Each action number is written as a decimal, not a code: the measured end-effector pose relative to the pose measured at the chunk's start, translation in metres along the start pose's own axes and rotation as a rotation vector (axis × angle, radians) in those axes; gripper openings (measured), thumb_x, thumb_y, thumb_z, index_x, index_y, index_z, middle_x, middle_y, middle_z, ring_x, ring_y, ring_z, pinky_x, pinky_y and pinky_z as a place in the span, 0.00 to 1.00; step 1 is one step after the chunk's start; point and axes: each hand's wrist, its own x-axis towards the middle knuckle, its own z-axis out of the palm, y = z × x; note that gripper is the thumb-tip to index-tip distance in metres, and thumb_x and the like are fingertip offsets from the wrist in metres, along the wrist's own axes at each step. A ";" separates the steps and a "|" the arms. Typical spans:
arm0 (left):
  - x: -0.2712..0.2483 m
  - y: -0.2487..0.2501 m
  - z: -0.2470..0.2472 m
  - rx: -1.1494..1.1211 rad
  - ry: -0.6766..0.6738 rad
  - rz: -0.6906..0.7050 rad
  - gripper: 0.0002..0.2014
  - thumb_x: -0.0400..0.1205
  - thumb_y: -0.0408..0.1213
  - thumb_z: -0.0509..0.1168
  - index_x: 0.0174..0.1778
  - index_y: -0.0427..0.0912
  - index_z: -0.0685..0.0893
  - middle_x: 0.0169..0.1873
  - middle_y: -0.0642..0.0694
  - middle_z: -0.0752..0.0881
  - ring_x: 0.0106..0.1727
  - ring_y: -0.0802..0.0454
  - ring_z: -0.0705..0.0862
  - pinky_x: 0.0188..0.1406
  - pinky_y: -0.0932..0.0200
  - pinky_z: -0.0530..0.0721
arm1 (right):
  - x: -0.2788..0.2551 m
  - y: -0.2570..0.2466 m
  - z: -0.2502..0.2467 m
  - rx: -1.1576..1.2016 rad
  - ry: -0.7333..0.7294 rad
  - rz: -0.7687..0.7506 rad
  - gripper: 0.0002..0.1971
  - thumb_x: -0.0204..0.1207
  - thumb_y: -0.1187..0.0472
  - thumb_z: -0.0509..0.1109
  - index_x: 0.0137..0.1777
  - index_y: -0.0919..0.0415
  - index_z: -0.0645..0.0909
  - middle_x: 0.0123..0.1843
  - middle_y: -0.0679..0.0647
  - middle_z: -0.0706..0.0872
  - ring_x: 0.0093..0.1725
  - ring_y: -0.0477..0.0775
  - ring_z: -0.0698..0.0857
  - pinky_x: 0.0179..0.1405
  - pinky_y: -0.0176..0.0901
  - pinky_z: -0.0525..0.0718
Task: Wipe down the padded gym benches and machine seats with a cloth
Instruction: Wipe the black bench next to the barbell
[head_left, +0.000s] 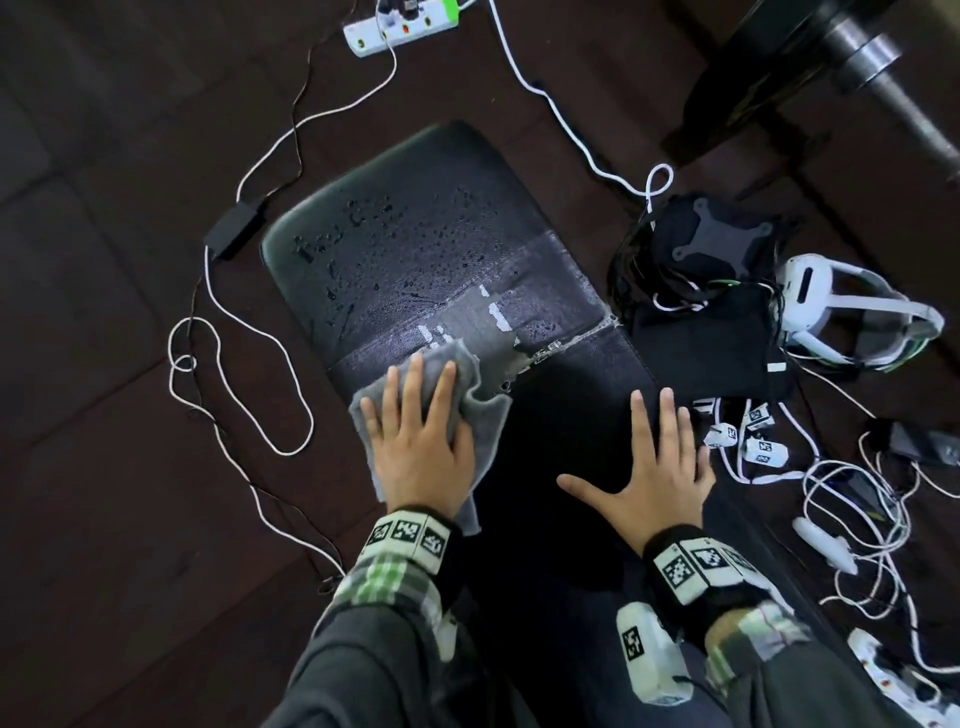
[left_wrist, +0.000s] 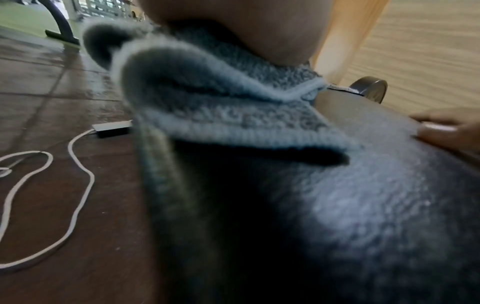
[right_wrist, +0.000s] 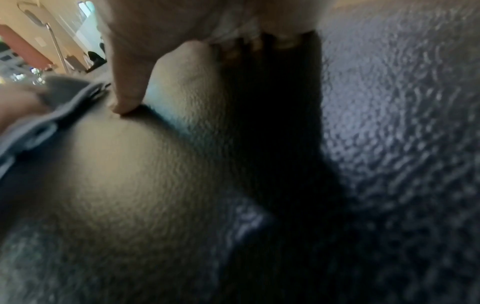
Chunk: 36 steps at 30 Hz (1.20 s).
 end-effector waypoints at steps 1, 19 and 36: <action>-0.003 -0.007 -0.001 -0.039 0.003 -0.044 0.29 0.76 0.47 0.58 0.76 0.48 0.79 0.78 0.36 0.71 0.80 0.33 0.67 0.77 0.26 0.61 | 0.000 0.005 -0.003 0.000 0.032 0.012 0.63 0.47 0.14 0.52 0.82 0.43 0.42 0.84 0.46 0.40 0.82 0.49 0.46 0.76 0.61 0.51; 0.083 0.065 0.010 0.050 -0.109 0.007 0.27 0.87 0.57 0.50 0.83 0.59 0.65 0.85 0.41 0.59 0.84 0.31 0.56 0.78 0.26 0.41 | 0.003 0.030 -0.002 0.049 -0.001 0.236 0.70 0.39 0.14 0.56 0.82 0.49 0.41 0.80 0.53 0.58 0.79 0.55 0.57 0.76 0.60 0.51; 0.083 0.044 0.002 -0.033 -0.126 -0.147 0.31 0.83 0.57 0.42 0.84 0.58 0.62 0.86 0.42 0.58 0.85 0.35 0.56 0.78 0.25 0.44 | 0.001 0.030 -0.001 0.032 -0.004 0.221 0.72 0.37 0.11 0.46 0.82 0.50 0.41 0.80 0.54 0.59 0.78 0.54 0.56 0.76 0.61 0.51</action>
